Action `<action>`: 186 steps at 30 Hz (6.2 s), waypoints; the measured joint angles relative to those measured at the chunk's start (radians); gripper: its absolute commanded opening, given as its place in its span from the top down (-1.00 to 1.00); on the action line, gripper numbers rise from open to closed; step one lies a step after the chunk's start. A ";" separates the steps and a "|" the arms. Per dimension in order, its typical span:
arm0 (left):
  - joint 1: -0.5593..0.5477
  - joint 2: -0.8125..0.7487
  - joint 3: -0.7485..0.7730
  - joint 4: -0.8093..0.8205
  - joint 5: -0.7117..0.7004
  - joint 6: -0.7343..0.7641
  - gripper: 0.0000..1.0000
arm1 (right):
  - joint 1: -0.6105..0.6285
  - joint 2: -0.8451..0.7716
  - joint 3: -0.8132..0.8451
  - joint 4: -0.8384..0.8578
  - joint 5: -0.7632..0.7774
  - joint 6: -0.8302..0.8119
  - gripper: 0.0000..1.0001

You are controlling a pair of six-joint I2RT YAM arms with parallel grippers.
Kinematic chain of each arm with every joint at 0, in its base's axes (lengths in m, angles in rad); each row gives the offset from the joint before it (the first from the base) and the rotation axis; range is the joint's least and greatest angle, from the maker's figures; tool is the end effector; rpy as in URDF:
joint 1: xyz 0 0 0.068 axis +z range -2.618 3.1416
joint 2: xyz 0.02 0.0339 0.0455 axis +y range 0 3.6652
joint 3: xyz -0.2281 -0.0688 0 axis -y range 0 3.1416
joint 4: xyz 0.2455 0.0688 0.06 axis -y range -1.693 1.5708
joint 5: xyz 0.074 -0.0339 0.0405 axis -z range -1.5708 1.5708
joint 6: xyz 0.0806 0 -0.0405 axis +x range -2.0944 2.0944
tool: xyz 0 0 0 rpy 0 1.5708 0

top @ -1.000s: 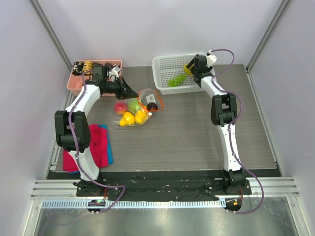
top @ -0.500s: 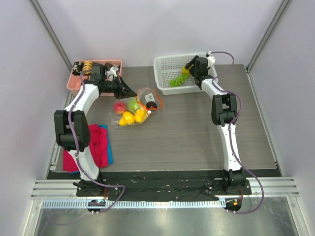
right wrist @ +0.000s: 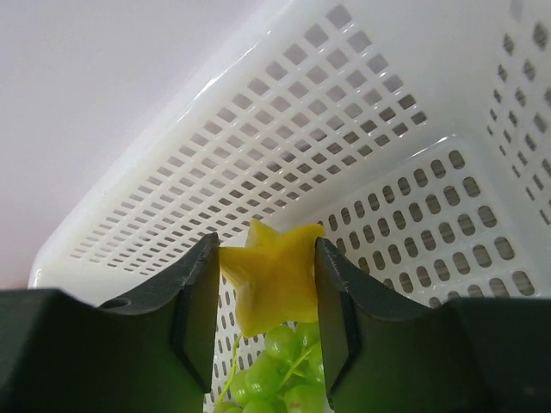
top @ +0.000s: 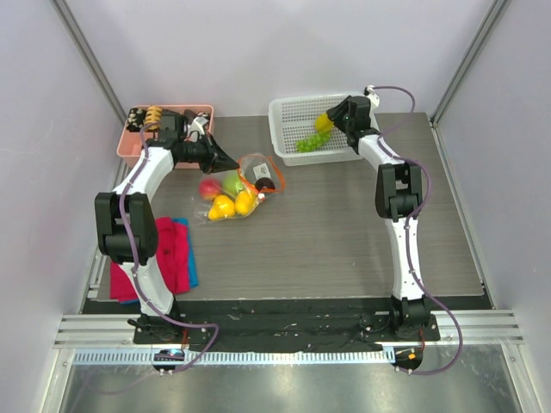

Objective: Place the food in the zip-top bag and seal the zipper
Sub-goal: Pick up the fake fruit from the bin, then place the fake fruit in the zipper food storage bag, then pick up the fake fruit from the bin, then place the fake fruit in the zipper food storage bag.

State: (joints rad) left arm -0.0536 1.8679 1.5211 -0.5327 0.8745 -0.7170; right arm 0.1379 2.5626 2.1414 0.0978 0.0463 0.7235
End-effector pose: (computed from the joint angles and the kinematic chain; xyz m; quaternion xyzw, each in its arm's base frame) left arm 0.4143 -0.0842 0.2078 -0.1419 0.8526 -0.4846 0.1347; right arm 0.6008 0.0796 0.1436 0.2472 0.7731 0.2267 0.5384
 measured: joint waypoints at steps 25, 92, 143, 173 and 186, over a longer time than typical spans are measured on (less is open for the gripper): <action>0.004 0.000 0.007 -0.002 0.005 0.010 1.00 | -0.066 -0.560 -0.428 0.021 -0.437 0.250 0.98; 0.004 -0.014 0.012 0.015 0.022 -0.034 0.99 | 0.081 -0.010 0.137 -0.556 -0.171 -0.365 -0.83; 0.022 -0.014 0.018 0.079 0.041 -0.113 1.00 | 0.165 -0.755 -0.836 0.224 -0.379 0.034 0.98; 0.023 -0.014 -0.024 0.159 0.066 -0.195 0.99 | 0.500 -0.562 -0.837 0.446 -0.220 0.232 0.98; 0.024 -0.014 -0.048 0.182 0.090 -0.200 0.99 | 0.470 -0.321 -0.684 0.611 -0.620 0.203 0.40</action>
State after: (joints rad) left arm -0.0296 1.8534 1.4731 -0.3508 0.9649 -0.9173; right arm 0.6083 2.2417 1.4570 0.7086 -0.5735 0.9264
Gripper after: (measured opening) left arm 0.012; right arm 0.105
